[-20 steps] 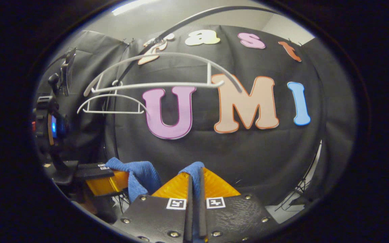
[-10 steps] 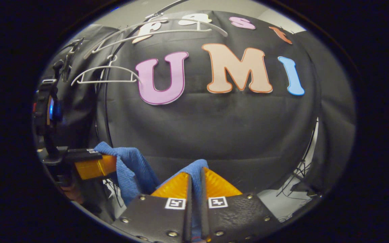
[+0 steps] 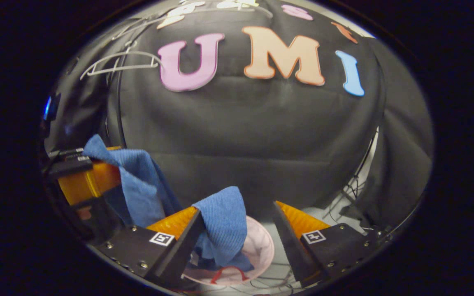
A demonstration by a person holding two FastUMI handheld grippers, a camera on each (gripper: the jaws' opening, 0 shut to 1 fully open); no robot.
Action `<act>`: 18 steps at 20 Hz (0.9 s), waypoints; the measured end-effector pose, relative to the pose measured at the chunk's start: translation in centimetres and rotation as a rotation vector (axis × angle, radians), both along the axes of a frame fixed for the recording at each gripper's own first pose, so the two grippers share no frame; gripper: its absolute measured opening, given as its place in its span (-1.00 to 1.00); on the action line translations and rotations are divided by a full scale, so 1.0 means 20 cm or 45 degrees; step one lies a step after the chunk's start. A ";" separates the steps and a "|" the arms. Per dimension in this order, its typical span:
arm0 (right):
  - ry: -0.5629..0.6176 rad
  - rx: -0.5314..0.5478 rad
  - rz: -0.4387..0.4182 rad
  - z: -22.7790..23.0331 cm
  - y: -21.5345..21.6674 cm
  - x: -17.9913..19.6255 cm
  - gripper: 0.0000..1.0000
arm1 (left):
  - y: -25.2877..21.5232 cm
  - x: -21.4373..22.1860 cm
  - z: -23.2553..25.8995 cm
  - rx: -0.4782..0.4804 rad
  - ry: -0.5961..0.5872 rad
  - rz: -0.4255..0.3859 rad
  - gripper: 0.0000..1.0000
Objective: Grasp the clothes on the hanger with both hands and then place them into the laundry hamper below.
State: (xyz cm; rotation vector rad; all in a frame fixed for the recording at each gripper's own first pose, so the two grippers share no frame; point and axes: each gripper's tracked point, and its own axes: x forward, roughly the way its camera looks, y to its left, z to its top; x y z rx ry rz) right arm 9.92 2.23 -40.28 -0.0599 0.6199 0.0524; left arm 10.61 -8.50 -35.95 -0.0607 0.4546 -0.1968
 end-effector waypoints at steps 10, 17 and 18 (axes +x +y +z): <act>0.055 0.132 -0.013 0.07 0.04 -0.26 1.00 | 0.09 -0.48 -0.48 0.057 0.603 -0.018 0.86; -0.114 0.169 -0.100 0.36 -0.01 -0.33 1.00 | 0.16 -0.45 -0.12 0.019 0.403 0.047 0.96; -0.128 0.165 -0.110 0.39 -0.02 -0.34 1.00 | 0.18 -0.44 -0.07 0.025 0.366 0.058 0.96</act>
